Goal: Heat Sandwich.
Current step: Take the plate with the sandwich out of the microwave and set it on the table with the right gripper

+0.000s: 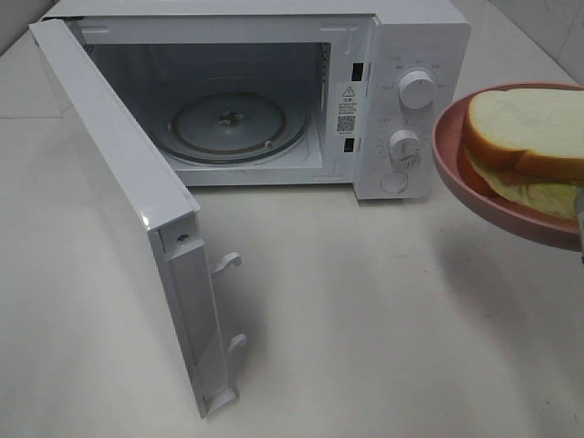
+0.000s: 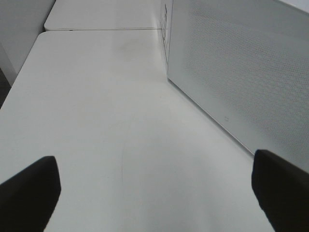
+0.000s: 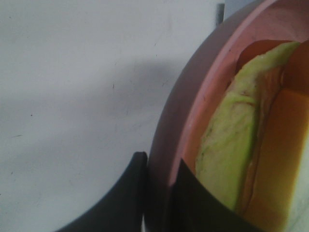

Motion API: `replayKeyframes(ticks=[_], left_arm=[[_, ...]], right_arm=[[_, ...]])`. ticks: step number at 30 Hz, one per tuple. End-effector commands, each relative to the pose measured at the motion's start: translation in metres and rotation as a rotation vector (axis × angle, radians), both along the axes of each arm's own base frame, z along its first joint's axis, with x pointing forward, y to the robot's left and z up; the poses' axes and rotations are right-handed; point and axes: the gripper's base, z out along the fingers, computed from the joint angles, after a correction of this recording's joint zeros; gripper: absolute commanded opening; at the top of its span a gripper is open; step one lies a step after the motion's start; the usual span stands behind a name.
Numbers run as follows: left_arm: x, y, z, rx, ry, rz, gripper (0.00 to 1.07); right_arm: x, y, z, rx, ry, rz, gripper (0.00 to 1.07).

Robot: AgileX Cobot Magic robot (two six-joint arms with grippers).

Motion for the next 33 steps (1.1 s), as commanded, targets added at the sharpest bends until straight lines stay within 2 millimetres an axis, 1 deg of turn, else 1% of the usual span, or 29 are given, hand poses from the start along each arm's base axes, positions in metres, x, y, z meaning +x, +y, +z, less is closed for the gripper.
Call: replayKeyframes(ticks=[1, 7, 11, 12, 13, 16, 23, 26, 30, 33], left_arm=[[-0.003, 0.0, 0.0, -0.003, -0.022, 0.004, 1.03], [-0.003, 0.0, 0.0, -0.003, -0.022, 0.004, 1.03], [-0.003, 0.0, 0.0, -0.003, -0.022, 0.004, 1.03], [-0.003, 0.0, 0.0, -0.003, -0.022, 0.004, 1.03], [-0.003, 0.0, 0.0, -0.003, -0.022, 0.004, 1.03], [-0.003, 0.0, 0.0, -0.003, -0.022, 0.004, 1.03], [-0.003, 0.0, 0.0, -0.003, -0.022, 0.004, 1.03], [-0.003, 0.0, 0.0, -0.003, -0.022, 0.004, 1.03], [-0.003, 0.0, 0.0, -0.003, -0.022, 0.004, 1.03], [-0.003, 0.0, 0.0, -0.003, -0.022, 0.004, 1.03]], right_arm=[[0.001, -0.006, 0.003, -0.017, -0.032, -0.076, 0.0], [0.001, -0.012, 0.004, -0.024, -0.043, -0.176, 0.0], [-0.001, -0.015, 0.003, 0.021, -0.04, -0.3, 0.0], [-0.001, -0.015, 0.003, 0.021, -0.04, -0.3, 0.0], [-0.001, -0.017, 0.003, 0.035, -0.046, -0.347, 0.0], [-0.002, -0.019, 0.003, 0.05, -0.048, -0.412, 0.0], [0.001, -0.019, 0.002, 0.076, -0.059, -0.496, 0.0], [0.003, -0.019, -0.001, 0.064, -0.052, -0.536, 0.0], [0.018, -0.013, -0.014, 0.011, -0.041, -0.647, 0.0], [0.023, -0.011, -0.02, 0.001, -0.039, -0.678, 0.0]])
